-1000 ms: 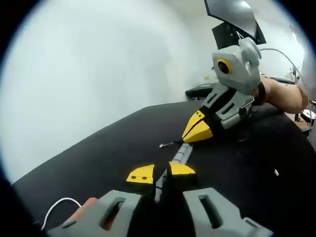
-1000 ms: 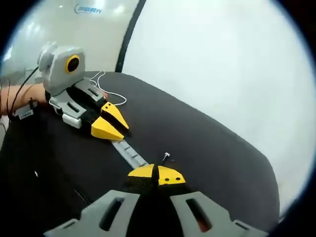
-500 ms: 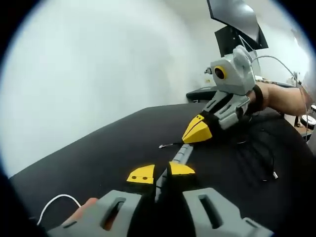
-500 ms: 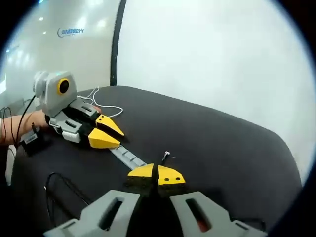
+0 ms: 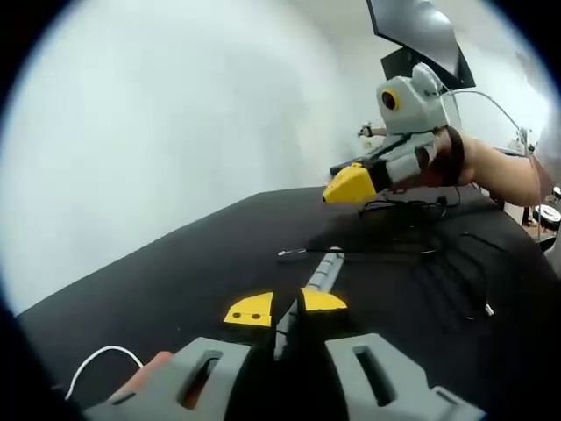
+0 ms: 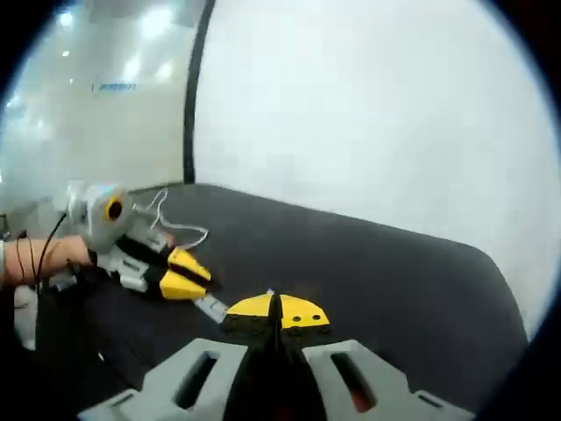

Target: Grab the wires, straighten them and put them on the rack

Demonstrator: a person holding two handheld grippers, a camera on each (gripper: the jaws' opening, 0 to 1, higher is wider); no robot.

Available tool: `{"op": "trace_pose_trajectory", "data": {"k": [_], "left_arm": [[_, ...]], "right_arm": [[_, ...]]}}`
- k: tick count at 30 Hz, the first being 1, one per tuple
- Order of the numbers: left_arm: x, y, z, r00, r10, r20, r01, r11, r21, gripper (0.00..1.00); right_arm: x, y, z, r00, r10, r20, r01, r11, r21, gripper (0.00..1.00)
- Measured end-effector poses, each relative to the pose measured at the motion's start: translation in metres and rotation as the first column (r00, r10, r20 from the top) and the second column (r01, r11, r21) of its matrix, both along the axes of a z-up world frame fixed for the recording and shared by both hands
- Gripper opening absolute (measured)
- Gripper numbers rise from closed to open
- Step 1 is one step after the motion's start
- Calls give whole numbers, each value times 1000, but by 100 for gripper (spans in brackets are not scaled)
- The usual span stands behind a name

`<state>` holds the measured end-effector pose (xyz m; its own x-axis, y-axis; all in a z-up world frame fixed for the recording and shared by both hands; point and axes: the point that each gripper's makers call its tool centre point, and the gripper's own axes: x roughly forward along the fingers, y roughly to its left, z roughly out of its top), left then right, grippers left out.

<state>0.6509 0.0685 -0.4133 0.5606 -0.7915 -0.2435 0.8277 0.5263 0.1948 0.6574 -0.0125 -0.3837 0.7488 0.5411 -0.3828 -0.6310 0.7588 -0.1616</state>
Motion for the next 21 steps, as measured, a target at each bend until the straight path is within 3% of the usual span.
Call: {"op": "trace_pose_trajectory", "data": {"k": [2, 4, 7, 10, 17, 21], "left_arm": [[3, 2, 0, 1000, -5, -2, 5, 1000, -2, 7], [8, 5, -1, 1000, -5, -2, 4, 1000, -3, 7], [13, 8, -1, 1000, -4, 0, 4, 1000, -1, 7], [-1, 1, 0, 1000, -5, 5, 5, 1000, 3, 7], [-8, -4, 1, 1000, -5, 4, 5, 1000, 4, 7], [-3, -1, 1, 1000, -7, 4, 7, 1000, 2, 7]], "right_arm": [[2, 1, -5, 999, 8, 48, -3, 995, -98, 0], [1, 4, -2, 997, -3, 71, 8, 997, -75, 0], [5, 9, -13, 999, 14, 35, -12, 997, -81, 0], [4, 9, -21, 1000, 8, 15, -6, 996, -87, 0], [6, 13, -10, 999, 8, 32, -7, 998, -56, 0], [3, 17, -26, 999, 47, -8, -48, 992, -118, 0]]}}
